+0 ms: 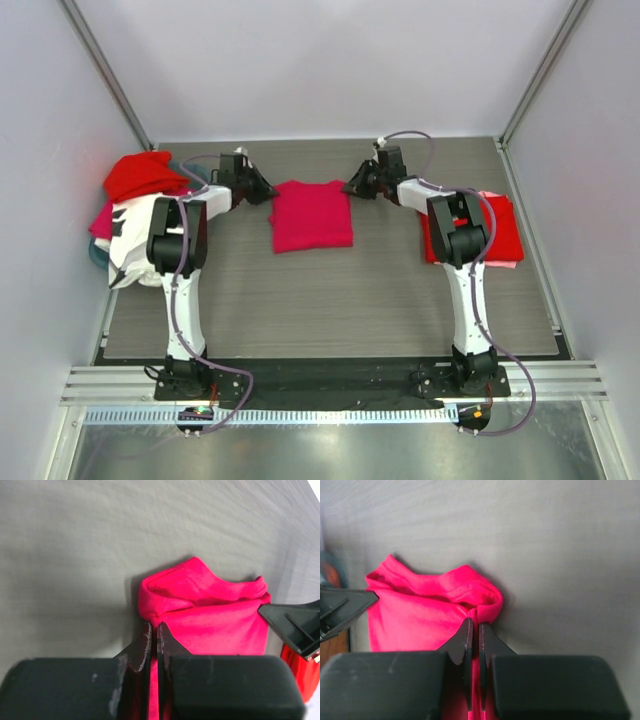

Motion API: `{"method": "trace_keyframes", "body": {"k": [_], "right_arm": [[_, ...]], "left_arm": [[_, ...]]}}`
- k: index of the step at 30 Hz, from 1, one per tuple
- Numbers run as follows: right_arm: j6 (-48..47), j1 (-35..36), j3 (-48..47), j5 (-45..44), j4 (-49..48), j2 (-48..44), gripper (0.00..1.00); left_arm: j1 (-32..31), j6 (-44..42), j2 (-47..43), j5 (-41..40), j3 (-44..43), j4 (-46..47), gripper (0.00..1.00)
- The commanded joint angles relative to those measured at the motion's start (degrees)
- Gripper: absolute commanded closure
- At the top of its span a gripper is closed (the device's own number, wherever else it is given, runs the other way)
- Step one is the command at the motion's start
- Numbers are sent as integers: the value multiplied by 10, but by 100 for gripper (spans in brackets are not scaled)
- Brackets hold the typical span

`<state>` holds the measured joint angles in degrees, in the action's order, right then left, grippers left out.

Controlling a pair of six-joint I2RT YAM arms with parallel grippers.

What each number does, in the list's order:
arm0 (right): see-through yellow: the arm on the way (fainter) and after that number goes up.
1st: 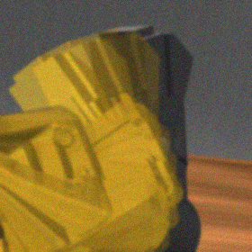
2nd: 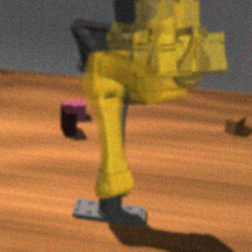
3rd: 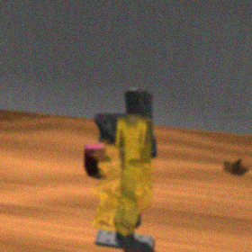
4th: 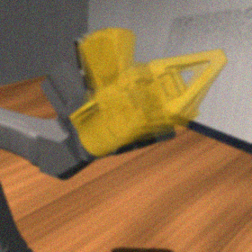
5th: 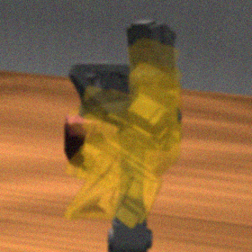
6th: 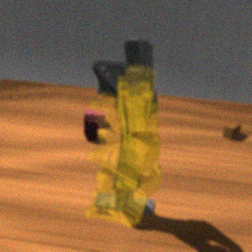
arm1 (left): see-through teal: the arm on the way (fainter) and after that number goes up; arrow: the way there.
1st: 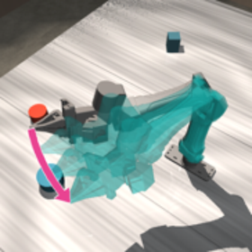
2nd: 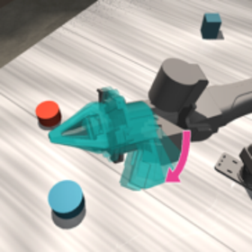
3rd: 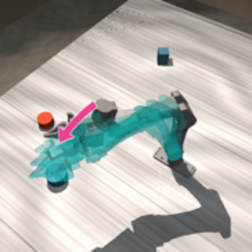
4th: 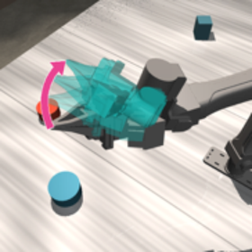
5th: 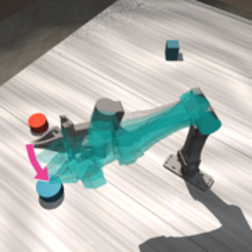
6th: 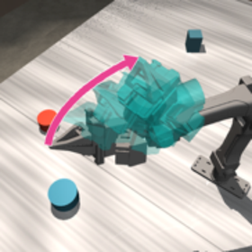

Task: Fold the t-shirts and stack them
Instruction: Neatly place the folded tshirt to the corner

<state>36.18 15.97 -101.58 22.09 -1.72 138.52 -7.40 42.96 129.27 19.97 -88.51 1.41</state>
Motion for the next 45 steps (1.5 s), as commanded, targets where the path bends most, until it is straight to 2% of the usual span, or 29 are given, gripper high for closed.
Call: {"method": "trace_keyframes", "body": {"k": [1,8,11,12,15,16,20,22,27,33,39,45], "right_arm": [[1,7,121,-23,-46,-110,99],[-8,6,327,-41,-74,-355,99],[-34,5,377,-75,-15,-440,99],[-37,1,389,-85,13,-505,99],[-49,-8,433,-131,84,-608,99],[-52,-9,440,-172,108,-668,99],[-59,-38,415,-286,247,-782,99],[-74,-73,384,-304,320,-811,99],[-121,-174,315,-332,442,-820,99],[-142,-281,299,-386,478,-811,99],[-134,-347,282,-418,473,-779,99],[-128,-399,240,-380,465,-724,99]], "left_arm": [[-12,-11,-90,-5,64,15,100],[-81,-5,-266,-27,197,41,100],[-126,0,-346,-52,244,40,100],[-139,3,-368,-60,256,39,100],[-184,16,-441,-93,292,33,100],[-209,20,-473,-102,304,32,100],[-276,31,-520,-163,303,25,100],[-319,36,-526,-178,292,21,100],[-437,36,-495,-270,223,18,100],[-524,26,-391,-323,127,38,100],[-564,14,-285,-341,27,44,100],[-568,5,-204,-356,-68,27,100]]}}
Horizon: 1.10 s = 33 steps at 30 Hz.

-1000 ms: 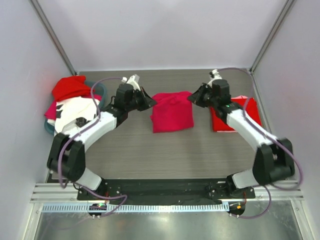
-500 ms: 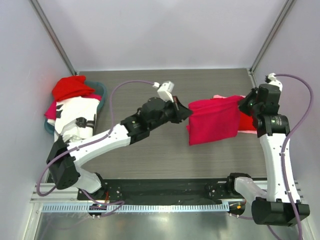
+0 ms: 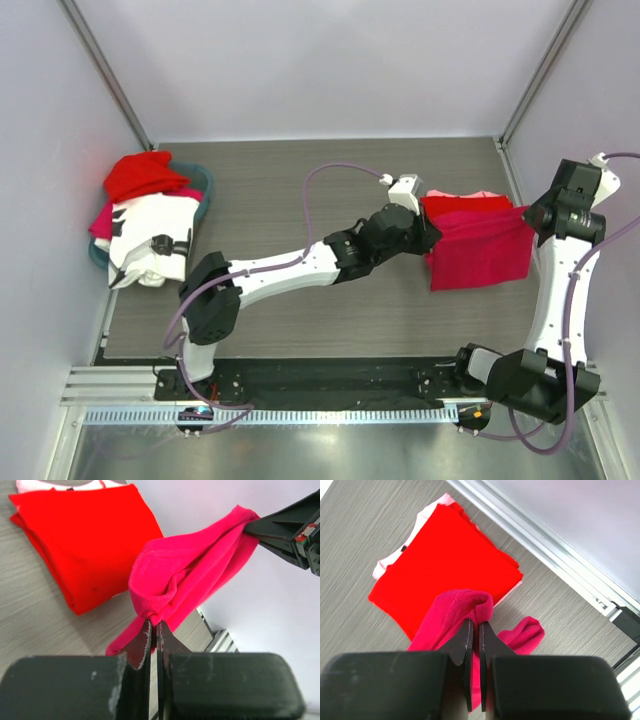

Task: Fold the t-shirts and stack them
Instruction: Neatly place the folded tshirt to the corner

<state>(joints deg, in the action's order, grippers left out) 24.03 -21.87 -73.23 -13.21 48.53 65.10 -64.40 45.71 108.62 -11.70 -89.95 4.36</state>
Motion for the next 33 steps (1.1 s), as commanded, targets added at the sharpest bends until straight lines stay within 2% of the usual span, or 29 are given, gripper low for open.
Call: {"method": "trace_keyframes", "body": {"k": [1,5,12,28,33], "right_arm": [[-7,-26,-53,-29,-40,15,99],[-8,-39,-71,-36,-48,50,99],[-7,-49,-69,-25,-75,85,99],[3,-54,-82,-1,-125,160,99],[9,-54,-86,16,-150,193,99]], "left_arm": [[2,-25,11,-40,-63,-5,100],[2,-26,53,-34,-127,-12,100],[12,-19,118,-31,-190,-22,100],[60,7,179,3,-243,-15,100],[78,17,222,23,-283,-13,100]]}}
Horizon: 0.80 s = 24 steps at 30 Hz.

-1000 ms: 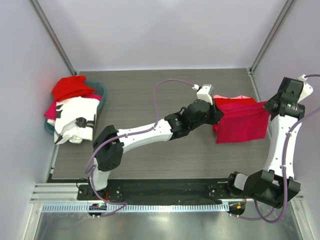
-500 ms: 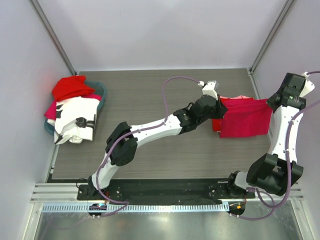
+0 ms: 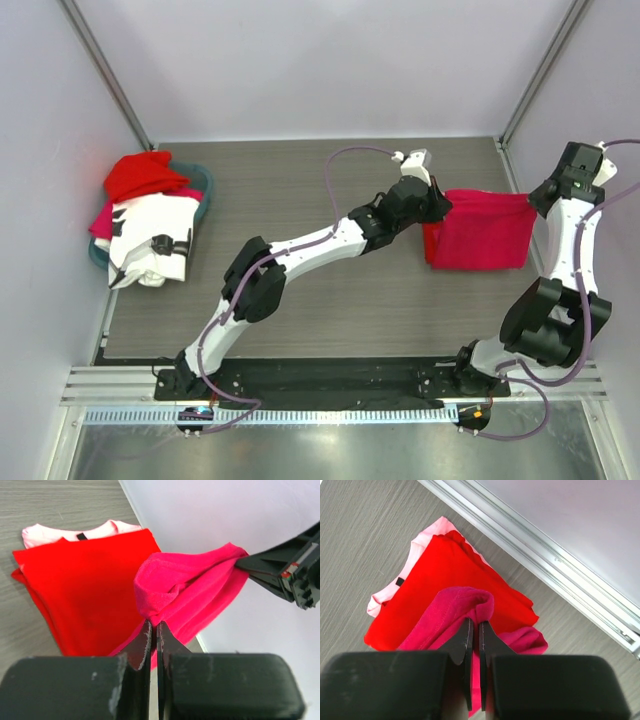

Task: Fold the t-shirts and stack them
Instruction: Neatly place the folded tshirt to the corner

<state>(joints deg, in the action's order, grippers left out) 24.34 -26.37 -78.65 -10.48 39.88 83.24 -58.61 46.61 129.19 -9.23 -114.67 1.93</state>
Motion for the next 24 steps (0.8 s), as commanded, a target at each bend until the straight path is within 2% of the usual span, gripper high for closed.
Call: {"method": "trace_keyframes", "body": {"k": [1,5,15,20,22,23,24], "right_arm": [[8,-9,-33,-9,-67,16,99],[11,-9,-50,3,-80,46,99],[18,-8,-96,31,-117,137,99],[31,-7,-134,58,-152,211,99],[33,-6,-149,66,-161,233,93],[34,-5,-159,80,-166,253,91],[36,-5,-164,86,-171,262,76]], "left_arm": [[22,9,24,-1,-40,16,100],[39,22,42,0,-49,41,100],[76,55,142,16,-148,68,100],[89,81,206,6,-202,96,100],[96,88,224,3,-217,104,99],[97,90,239,-1,-232,106,92],[98,90,249,-13,-237,115,85]]}}
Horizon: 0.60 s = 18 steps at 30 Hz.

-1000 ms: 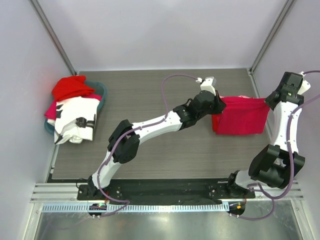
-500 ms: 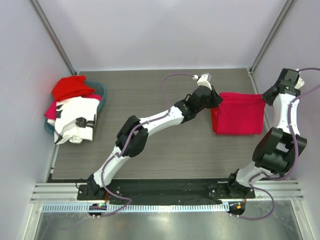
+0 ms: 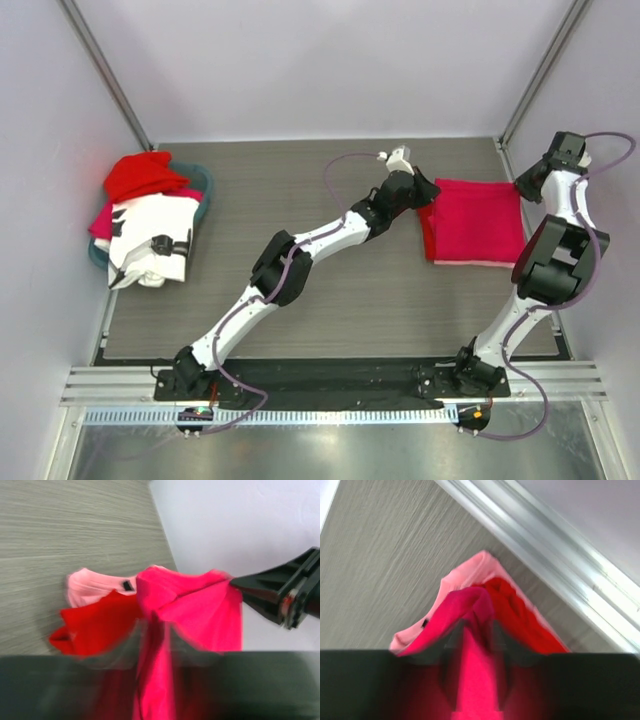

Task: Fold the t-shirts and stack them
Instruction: Neatly place the folded tshirt to the corner, then reset both grippers

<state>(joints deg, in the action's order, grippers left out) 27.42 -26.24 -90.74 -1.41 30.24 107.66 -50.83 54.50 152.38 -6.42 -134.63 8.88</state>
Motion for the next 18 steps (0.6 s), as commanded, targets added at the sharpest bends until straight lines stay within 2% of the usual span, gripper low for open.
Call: {"method": "trace_keyframes", "body": {"k": [1,2,3,4,7,11,12,18], "right_arm": [[6,-7,-47,3,-88,27,60],[6,-5,-55,4,-91,40,46],[4,-4,-59,-4,-91,45,27],[-1,-3,-65,-7,-89,47,22],[-11,-3,-97,-13,-56,43,19],[-27,7,-112,-8,-30,-3,19],[-32,12,-110,6,-24,-26,19],[-46,64,-38,73,16,-105,23]], "left_arm": [[22,10,25,-51,-43,53,62],[23,9,42,-57,-48,59,47],[25,6,50,-60,-72,52,32],[28,1,57,-55,-84,45,25],[40,-15,24,-43,-60,25,20],[51,-66,-115,-68,109,53,20],[55,-75,-172,-72,164,50,20],[74,-92,-353,-68,338,-15,20]]}}
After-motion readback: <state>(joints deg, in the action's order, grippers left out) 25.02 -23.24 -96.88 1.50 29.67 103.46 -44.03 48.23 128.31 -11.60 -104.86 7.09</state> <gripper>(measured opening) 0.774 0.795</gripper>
